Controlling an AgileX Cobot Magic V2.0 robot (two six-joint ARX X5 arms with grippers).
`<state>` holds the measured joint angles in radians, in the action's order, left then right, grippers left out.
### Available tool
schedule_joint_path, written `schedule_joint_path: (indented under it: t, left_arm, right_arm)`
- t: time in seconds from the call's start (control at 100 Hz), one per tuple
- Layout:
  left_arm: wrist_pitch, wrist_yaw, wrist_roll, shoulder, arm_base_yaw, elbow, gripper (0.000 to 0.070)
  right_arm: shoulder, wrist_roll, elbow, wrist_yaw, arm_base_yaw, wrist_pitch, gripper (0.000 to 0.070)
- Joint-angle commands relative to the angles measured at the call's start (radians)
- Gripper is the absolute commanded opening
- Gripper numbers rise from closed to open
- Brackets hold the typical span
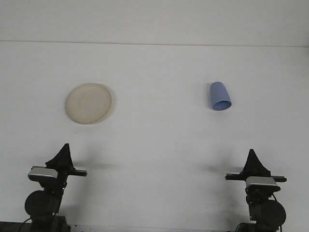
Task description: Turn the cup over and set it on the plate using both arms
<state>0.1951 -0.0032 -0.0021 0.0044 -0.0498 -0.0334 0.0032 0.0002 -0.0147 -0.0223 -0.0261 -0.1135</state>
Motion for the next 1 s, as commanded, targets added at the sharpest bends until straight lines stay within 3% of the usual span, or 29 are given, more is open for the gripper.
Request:
schedule_joint_path:
  t: [0.0,0.2,0.39,0.52,0.76,0.99]
  left_arm:
    - [0.013,-0.004,-0.007,-0.001,0.001,0.019,0.0011]
    - [0.013,-0.004,-0.007,-0.001,0.001,0.019,0.0012]
    - [0.014,-0.004,-0.007,-0.001,0.001,0.019,0.0011]
    - [0.014,-0.004,-0.007,-0.001,0.001,0.019,0.0011]
    - [0.013,-0.004,-0.007,-0.001,0.001,0.019,0.0011]
    - [0.014,-0.004,-0.007,-0.001,0.001,0.019,0.0011]
  right_arm:
    - [-0.002,0.003,0.002,0.001,0.0,-0.013,0.0004]
    - [-0.002,0.007,0.0,0.0,0.0,-0.014,0.0004]
    - [-0.002,0.091,-0.043,-0.002,0.0,0.004,0.0004]
    - [-0.001,0.093,-0.111,-0.003,0.0,0.084,0.0004]
    - [0.11,0.09,-0.351,-0.003,0.0,0.36,0.0004]
    - [0.367,0.078,-0.644,-0.002,0.0,0.669,0.0004]
